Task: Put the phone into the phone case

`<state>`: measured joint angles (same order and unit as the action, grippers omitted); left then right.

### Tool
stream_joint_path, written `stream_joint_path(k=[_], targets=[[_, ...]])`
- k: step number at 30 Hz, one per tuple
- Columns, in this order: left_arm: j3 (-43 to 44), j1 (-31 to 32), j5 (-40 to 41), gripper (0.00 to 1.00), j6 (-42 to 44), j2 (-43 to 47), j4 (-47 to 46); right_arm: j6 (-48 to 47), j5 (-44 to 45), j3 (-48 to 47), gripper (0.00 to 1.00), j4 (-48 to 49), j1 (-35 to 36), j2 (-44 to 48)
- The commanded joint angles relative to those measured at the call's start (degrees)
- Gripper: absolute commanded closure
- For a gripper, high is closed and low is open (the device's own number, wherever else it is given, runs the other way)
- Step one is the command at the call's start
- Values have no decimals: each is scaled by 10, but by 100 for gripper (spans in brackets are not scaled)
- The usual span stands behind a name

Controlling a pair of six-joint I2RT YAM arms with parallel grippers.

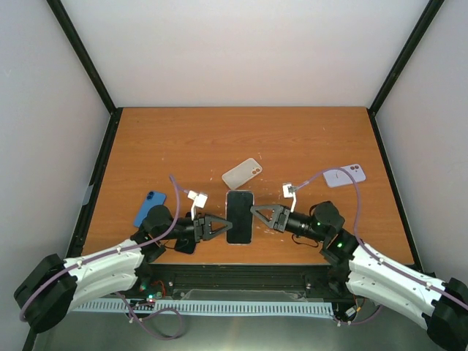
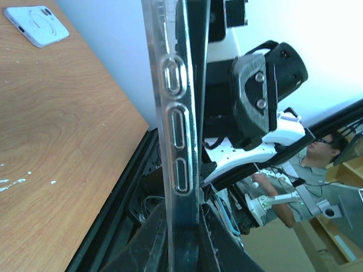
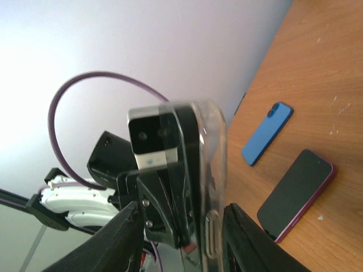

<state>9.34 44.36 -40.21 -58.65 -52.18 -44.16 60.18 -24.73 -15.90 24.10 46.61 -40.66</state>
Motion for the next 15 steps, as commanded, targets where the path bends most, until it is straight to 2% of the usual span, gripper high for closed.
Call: stream_joint_path(k=[1, 15], targets=[[17, -2, -38, 88, 59, 22, 7, -1, 48, -32, 62, -55, 2, 28], [13, -1, -80, 88, 68, 23, 1, -1, 25, -43, 64, -29, 1, -7]])
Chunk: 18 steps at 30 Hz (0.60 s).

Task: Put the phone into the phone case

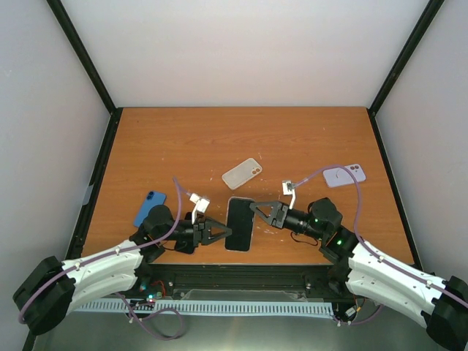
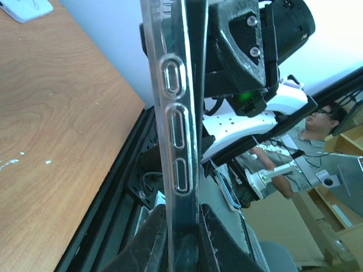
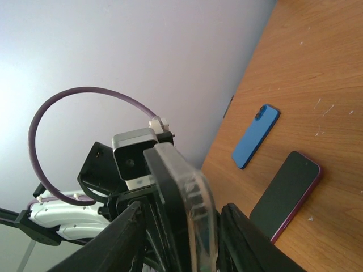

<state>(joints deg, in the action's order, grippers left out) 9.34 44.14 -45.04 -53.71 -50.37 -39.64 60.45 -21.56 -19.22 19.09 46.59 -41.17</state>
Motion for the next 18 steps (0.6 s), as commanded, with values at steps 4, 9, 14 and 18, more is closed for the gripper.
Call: stream_joint_path(k=[4, 9, 14, 18], targets=[[6, 1, -39, 88, 9, 10, -63, -10, -10, -11, 65, 16, 2, -5], [5, 1, -31, 88, 11, 15, -51, -13, -20, -10, 79, 25, 2, -5], [7, 1, -17, 82, 7, 20, -34, -21, -24, -1, 97, 32, 2, 2], [15, 0, 19, 65, 8, 42, 7, -30, -31, 7, 97, 30, 2, 12]])
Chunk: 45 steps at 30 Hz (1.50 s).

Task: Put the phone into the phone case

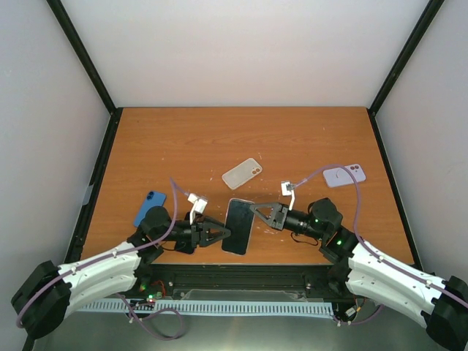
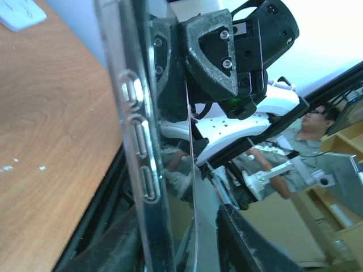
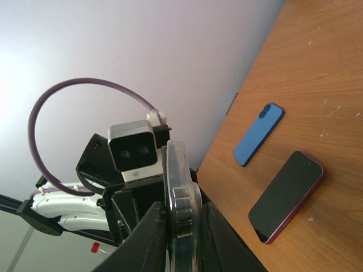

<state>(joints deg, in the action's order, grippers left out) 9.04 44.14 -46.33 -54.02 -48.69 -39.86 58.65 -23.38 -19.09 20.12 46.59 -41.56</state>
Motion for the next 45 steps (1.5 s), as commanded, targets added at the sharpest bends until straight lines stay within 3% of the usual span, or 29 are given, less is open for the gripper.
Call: stream_joint_path(k=[1, 6, 12, 18, 26, 31, 38, 41, 45], targets=[[22, 1, 46, 60, 12, 34, 24, -15, -16, 6, 97, 18, 2, 18], [41, 0, 132, 57, 15, 79, 118, -34, -61, 3, 97, 23, 2, 12], [54, 0, 182, 59, 17, 102, 165, -44, -93, -1, 97, 27, 2, 0], [55, -1, 174, 65, 18, 89, 159, -38, -101, 3, 97, 37, 2, -10], [60, 0, 136, 65, 19, 59, 121, -30, -102, 6, 97, 49, 2, -19], [62, 0, 121, 85, 22, 43, 108, -30, -100, 6, 97, 46, 2, -19], [85, 0, 148, 99, 39, 32, 166, -39, -76, 5, 97, 12, 2, -18], [94, 0, 160, 95, 44, 28, 191, -40, -64, 4, 97, 4, 2, -17], [115, 0, 202, 68, 44, 27, 254, -55, -32, -5, 97, -35, 1, -17]])
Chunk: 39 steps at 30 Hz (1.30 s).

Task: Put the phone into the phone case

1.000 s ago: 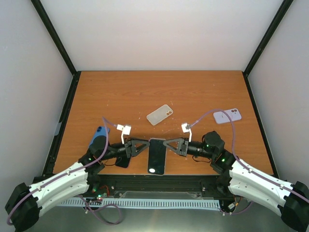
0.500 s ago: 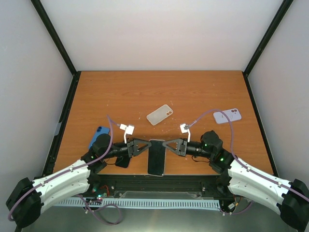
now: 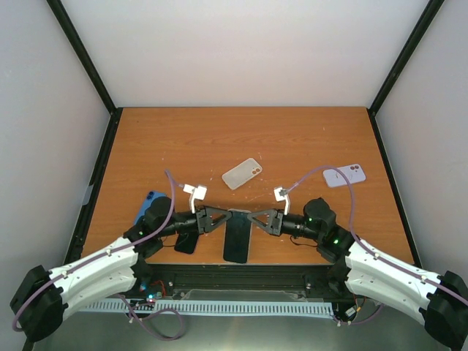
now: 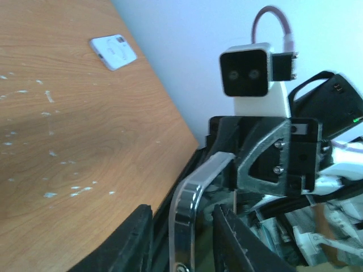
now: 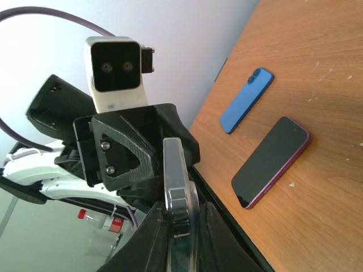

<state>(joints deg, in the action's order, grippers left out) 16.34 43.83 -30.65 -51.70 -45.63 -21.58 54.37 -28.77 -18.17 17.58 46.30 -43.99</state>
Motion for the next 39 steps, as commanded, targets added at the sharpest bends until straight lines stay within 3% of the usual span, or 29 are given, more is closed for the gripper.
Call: stream_joint_path(k=[1, 3, 10, 16, 22, 29, 39], targets=[[49, 3, 63, 60, 21, -4, 93, -21, 32, -18, 97, -25, 3, 6], [65, 3, 107, 39, 20, -5, 147, -41, 49, -29, 97, -63, -3, -2], [122, 1, 254, 1, -10, -31, 359, -107, 59, -64, 97, -165, -73, -68], [189, -6, 297, 0, -17, -128, 496, -143, -3, -68, 97, -169, -182, -143], [191, -31, 306, 1, -24, -180, 530, -197, -7, -95, 94, -221, -241, -208], [186, -85, 315, 0, -7, -204, 563, -203, 65, -104, 81, -280, -260, -236], [175, -95, 301, 1, -26, -251, 543, -163, 155, -140, 66, -358, -260, -237]])
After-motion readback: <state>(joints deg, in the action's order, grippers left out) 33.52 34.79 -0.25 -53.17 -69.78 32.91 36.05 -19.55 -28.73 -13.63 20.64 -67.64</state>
